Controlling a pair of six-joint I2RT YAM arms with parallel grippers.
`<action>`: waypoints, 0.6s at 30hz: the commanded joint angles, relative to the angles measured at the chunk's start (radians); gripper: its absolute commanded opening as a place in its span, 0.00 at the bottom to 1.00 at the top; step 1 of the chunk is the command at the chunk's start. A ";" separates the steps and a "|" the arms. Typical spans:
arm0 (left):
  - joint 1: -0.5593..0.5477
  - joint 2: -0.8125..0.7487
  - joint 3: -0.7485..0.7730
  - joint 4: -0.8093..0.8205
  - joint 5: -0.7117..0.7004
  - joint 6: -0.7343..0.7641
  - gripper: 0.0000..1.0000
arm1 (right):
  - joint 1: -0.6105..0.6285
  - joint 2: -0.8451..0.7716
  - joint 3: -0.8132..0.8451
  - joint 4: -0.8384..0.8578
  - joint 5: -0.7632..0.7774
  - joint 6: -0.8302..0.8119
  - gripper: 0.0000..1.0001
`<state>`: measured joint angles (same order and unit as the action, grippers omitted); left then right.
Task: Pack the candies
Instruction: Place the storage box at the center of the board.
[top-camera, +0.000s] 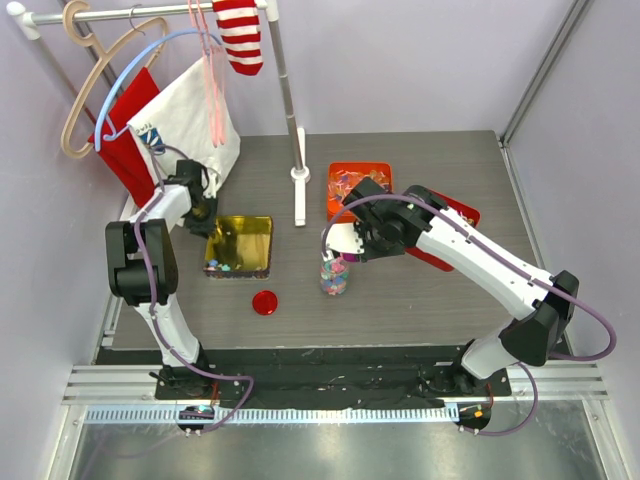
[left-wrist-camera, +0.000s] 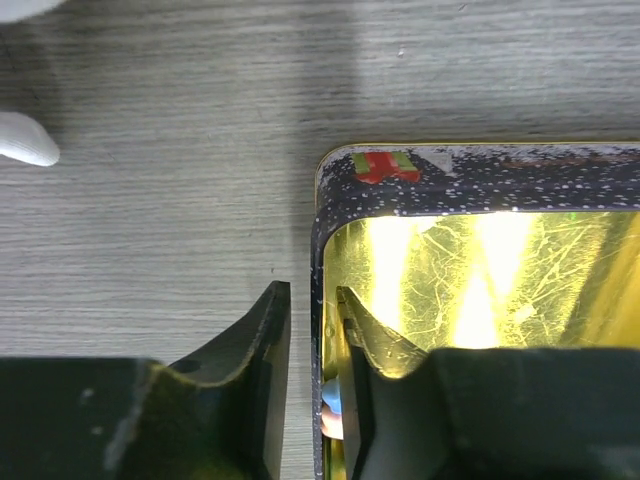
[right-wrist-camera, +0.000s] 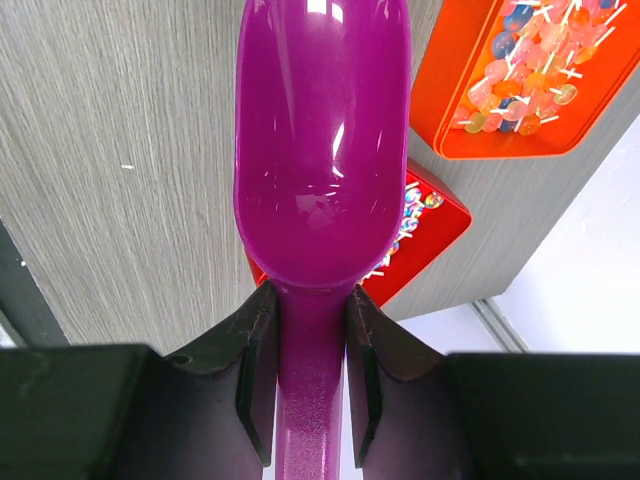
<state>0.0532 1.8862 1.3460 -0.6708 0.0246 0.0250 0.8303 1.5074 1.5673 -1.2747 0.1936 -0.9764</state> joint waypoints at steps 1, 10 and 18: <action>0.007 0.002 0.041 -0.007 0.021 -0.013 0.29 | 0.018 0.010 0.053 -0.022 0.055 -0.018 0.01; 0.008 -0.016 0.042 -0.015 0.058 -0.016 0.35 | 0.026 0.011 0.091 0.011 0.119 -0.034 0.01; 0.007 -0.065 0.025 -0.018 0.112 -0.019 0.58 | -0.025 0.027 0.111 0.121 0.124 -0.010 0.01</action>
<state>0.0547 1.8854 1.3563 -0.6792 0.0902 0.0082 0.8398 1.5322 1.6436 -1.2415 0.2981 -0.9962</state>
